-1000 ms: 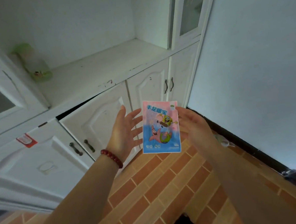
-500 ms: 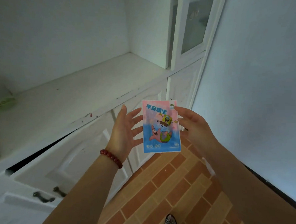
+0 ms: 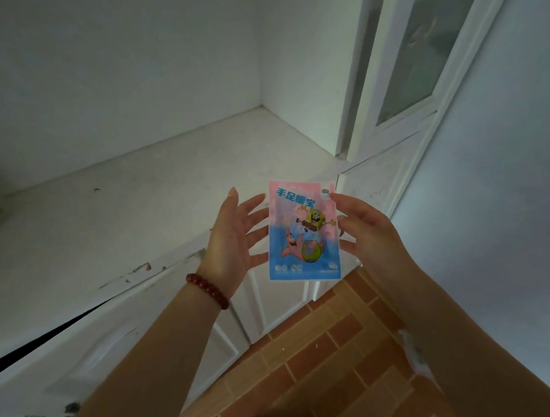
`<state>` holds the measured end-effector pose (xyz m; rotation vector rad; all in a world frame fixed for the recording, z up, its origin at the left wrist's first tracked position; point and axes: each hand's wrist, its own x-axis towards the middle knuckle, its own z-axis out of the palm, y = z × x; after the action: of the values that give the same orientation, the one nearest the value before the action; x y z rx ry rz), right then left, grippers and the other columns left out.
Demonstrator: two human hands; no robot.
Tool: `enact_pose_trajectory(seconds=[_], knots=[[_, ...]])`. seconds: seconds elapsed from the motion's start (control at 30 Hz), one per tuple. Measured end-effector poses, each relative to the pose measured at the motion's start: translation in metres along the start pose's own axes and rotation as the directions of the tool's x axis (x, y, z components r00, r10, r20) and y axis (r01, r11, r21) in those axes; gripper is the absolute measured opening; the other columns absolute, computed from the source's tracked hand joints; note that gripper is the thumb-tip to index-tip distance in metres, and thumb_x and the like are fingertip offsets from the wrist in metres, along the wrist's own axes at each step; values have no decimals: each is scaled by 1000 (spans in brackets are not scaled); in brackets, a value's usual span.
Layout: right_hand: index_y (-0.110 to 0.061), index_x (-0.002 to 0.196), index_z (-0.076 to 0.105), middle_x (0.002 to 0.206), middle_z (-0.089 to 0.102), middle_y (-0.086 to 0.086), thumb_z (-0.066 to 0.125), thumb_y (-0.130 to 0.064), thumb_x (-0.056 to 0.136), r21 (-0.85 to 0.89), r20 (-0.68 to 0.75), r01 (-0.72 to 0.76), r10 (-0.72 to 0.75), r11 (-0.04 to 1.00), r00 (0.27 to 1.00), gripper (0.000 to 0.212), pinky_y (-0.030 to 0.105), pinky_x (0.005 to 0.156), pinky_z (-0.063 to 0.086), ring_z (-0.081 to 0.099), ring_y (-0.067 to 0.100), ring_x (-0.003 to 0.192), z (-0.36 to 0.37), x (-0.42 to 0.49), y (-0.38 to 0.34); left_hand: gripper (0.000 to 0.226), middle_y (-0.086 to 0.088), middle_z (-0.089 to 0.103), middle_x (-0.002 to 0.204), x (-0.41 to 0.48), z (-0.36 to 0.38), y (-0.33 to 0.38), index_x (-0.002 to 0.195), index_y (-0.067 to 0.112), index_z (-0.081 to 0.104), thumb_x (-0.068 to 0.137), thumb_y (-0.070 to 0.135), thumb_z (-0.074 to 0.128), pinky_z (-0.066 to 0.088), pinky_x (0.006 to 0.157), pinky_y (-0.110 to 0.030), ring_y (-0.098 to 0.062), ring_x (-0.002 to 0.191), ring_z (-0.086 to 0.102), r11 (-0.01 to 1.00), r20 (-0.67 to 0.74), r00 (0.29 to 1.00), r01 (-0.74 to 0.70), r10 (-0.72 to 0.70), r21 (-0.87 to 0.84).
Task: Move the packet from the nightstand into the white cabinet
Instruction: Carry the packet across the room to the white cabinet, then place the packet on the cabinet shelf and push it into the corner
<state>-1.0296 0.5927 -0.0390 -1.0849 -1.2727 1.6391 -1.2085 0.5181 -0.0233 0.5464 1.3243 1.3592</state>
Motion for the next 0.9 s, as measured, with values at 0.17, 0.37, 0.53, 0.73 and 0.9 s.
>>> enact_pose_trajectory(seconds=[0.17,0.37,0.53,0.73,0.9], knots=[[-14,114,66,112,68,2,49,0,90,-20,10,15,-15,1000,1000,32,21,59,56,69,13,92,15,48,-5,60,1,59,126,42,-10,20,126,26,53,88,63,24,48,80,-44,-21,112,57,1000,-18,1000,0,-1,-22],[-13,114,66,118,66,9,48,1,90,-20,15,63,-63,998,998,33,20,60,55,70,7,85,31,98,-13,63,-1,57,128,88,-22,45,127,26,52,87,64,23,48,78,-44,-23,114,55,999,1,1000,-13,13,-30],[-15,110,67,112,68,8,47,2,90,2,37,56,-56,998,998,33,20,59,56,70,7,84,47,130,-11,60,-2,57,128,116,-34,58,124,26,53,87,63,23,47,87,-50,-26,114,56,1000,-28,1000,-14,13,-27],[-10,114,66,117,67,12,52,2,87,-18,64,17,-16,1000,998,32,24,63,59,67,18,93,58,165,-7,53,-1,60,124,136,-46,59,121,27,55,88,59,29,49,75,-43,-20,109,58,998,-88,996,4,-9,-56],[-15,108,69,114,68,9,52,4,84,-74,117,-38,47,997,992,35,35,73,57,67,19,93,55,203,-3,63,-4,59,124,156,-42,58,126,24,53,86,64,25,46,88,-50,-24,113,56,990,-141,988,37,-57,-139]])
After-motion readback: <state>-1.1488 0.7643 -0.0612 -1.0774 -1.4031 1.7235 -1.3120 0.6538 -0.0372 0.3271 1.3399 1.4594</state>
